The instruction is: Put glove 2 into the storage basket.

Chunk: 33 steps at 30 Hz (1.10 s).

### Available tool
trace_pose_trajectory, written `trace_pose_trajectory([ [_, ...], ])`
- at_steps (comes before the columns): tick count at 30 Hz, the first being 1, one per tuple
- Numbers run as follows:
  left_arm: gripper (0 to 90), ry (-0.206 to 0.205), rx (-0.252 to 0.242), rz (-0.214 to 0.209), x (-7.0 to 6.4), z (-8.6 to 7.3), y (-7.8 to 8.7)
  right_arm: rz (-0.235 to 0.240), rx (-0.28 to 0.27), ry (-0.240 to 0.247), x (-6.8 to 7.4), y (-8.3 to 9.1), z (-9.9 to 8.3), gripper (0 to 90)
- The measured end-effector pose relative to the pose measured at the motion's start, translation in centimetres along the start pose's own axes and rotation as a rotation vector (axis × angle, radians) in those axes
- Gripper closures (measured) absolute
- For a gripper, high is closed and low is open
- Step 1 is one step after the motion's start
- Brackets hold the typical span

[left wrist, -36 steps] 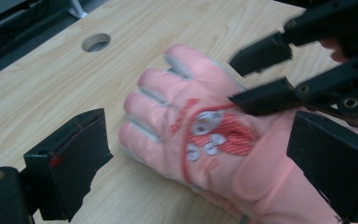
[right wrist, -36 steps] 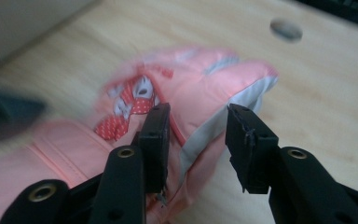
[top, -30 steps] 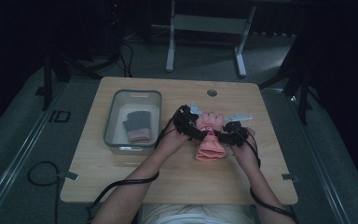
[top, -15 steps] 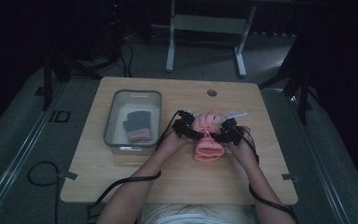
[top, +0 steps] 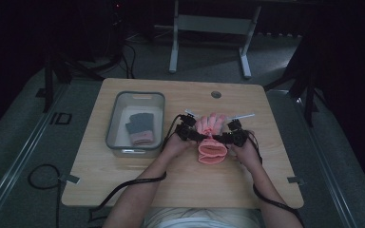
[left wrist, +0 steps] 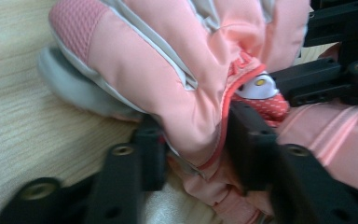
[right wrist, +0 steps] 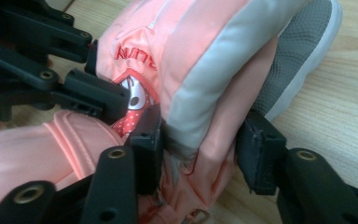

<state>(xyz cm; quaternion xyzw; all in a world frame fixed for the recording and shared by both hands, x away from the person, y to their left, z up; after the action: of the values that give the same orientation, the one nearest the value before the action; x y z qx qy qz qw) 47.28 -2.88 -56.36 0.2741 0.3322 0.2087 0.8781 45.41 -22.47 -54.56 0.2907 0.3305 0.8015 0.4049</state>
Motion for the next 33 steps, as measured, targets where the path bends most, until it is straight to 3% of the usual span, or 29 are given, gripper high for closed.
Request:
trace_pose_trajectory([
  [1, 71.5, -0.034, 0.003, 0.021, -0.4, 0.2, 0.1, -0.016, -0.010, 0.013, 0.3, 0.1, 0.0, 60.3],
  [4, 74.7, -0.044, 0.010, 0.027, -0.9, 0.6, 0.5, -0.013, -0.018, 0.013, 0.4, 0.5, 0.0, 63.7],
  [6, 74.9, -0.036, 0.007, 0.019, -1.1, 0.8, 0.8, -0.005, -0.031, 0.009, 0.4, 0.8, 0.0, 64.7],
  [10, 75.6, -0.058, 0.007, 0.030, -1.7, 1.2, 1.4, 0.010, -0.057, 0.000, 0.6, 1.4, 0.1, 65.6],
  [12, 76.0, -0.083, 0.003, 0.049, -2.2, 1.7, 2.2, 0.004, -0.069, 0.007, 0.9, 1.8, 0.4, 65.9],
  [20, 76.0, -0.119, -0.030, 0.081, -3.9, 3.1, 4.8, 0.013, -0.126, 0.032, 2.0, 3.8, 1.9, 65.9],
  [33, 76.0, -0.144, -0.067, 0.131, -5.0, 4.7, 8.5, 0.021, -0.177, 0.077, 4.0, 5.7, 4.7, 65.9],
])
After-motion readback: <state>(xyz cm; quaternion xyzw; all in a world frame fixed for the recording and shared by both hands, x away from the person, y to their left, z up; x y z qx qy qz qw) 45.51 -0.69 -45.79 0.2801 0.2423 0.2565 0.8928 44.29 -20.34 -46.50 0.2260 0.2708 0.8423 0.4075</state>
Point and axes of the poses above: each handheld gripper's, and its own axes: y roughly backward along the jaws, z roughly out of its top, x roughly to its left, the point moved 2 cm from there along -y, roughly forward along the jaws, and after that the axes turned 4 degrees about -z, right-handed, at the moved point
